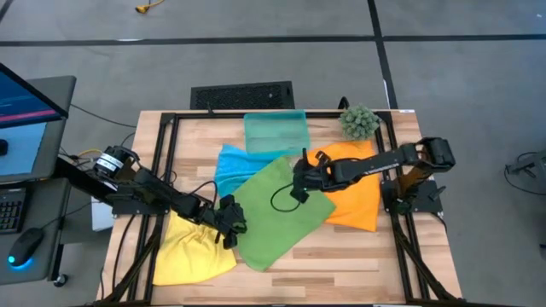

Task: Roll microfiber towels into tight, uniform cylinder then place into a basket
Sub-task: Roll the green microfiber cloth

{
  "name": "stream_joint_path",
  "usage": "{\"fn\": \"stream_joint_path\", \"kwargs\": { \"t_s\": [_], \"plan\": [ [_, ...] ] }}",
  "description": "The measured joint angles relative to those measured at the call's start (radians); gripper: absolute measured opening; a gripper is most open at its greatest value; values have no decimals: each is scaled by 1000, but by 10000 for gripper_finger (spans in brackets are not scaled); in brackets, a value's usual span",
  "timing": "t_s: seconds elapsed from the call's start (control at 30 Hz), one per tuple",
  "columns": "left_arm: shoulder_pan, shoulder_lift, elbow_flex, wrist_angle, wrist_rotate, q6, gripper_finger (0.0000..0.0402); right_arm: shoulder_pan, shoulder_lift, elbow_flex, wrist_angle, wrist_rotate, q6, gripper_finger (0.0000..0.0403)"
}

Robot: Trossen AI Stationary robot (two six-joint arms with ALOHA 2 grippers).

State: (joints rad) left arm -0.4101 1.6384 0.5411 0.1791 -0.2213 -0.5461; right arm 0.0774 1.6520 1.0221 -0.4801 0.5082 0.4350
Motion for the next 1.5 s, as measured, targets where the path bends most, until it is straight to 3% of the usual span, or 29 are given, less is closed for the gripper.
{"fn": "stream_joint_path", "kwargs": {
  "t_s": [0.17,0.3,0.5,0.73,0.9,1.23,1.5],
  "plan": [
    [-31,-66,-4,-53,19,-2,132,1,56,3,181,-28,-51,3],
    [-60,-118,-4,-168,22,-42,132,-43,128,3,257,-139,-52,3],
    [-75,-185,-5,-311,-9,-45,132,-27,144,-1,201,-141,-123,3],
    [-75,-320,-3,-290,-22,61,132,91,12,2,99,-140,-241,3],
    [-104,-378,-3,-220,-28,69,132,210,-48,-15,7,-144,-199,8],
    [-218,-248,-1,33,-127,68,132,398,42,-159,104,-82,-19,4],
    [-227,-67,14,159,-140,48,132,422,55,-163,167,-85,-4,4]
  ]
}}
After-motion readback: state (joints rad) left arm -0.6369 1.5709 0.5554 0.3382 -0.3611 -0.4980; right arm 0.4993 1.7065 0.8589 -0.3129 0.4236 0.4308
